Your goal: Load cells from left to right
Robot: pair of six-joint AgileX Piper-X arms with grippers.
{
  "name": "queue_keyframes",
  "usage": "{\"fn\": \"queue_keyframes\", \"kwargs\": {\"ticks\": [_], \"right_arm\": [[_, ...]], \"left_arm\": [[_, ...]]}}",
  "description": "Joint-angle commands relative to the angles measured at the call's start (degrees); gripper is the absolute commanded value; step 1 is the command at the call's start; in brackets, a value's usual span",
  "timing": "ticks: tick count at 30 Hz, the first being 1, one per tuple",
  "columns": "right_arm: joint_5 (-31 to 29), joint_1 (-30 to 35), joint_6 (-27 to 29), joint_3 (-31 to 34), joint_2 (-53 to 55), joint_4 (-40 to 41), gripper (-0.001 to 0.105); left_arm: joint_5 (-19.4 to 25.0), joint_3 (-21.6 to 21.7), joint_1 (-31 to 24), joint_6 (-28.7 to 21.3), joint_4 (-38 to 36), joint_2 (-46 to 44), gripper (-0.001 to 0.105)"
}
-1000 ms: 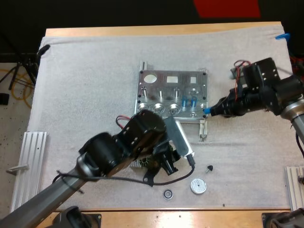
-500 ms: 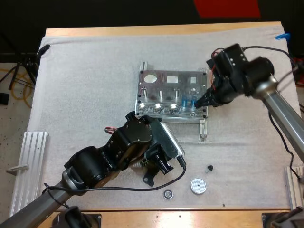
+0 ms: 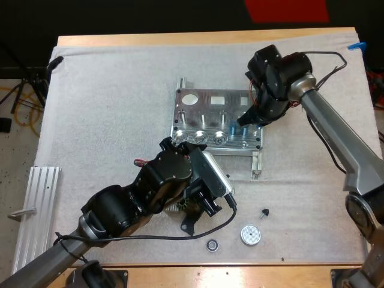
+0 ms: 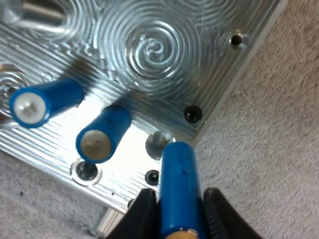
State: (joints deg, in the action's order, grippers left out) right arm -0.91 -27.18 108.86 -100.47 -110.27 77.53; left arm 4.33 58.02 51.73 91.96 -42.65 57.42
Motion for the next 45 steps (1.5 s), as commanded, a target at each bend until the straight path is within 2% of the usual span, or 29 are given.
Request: {"fn": "queue_keyframes", "kwargs": {"ticks": [1,18,27,31,45], "right_arm": [[-0.3,0.2,0.5,-0.8,0.3,0.9,0.0],[4.8,0.2,1.0,-0.8,-1.6,0.5,0.0],[3.9,0.2,1.0,-0.7,-3.3,0.5,0.0],[-0.4,0.2,1.0,-0.7,-3.4,0.5,0.0],[1.3,0.2,1.0,-0.7,-3.4,-0.8,0.0]], "left_arm": [[1.1,0.2,0.1,0.8,0.8,-0.2,0.069],[1.1,0.2,0.1,0.8,0.8,-0.2,0.069],[1.1,0.2,0.1,0.8,0.5,-0.2,0.069],[1.1,0.2,0.1,0.8,0.5,-0.2,0.069],[1.1,0.2,0.1,0.8,0.5,-0.2,0.069]]}}
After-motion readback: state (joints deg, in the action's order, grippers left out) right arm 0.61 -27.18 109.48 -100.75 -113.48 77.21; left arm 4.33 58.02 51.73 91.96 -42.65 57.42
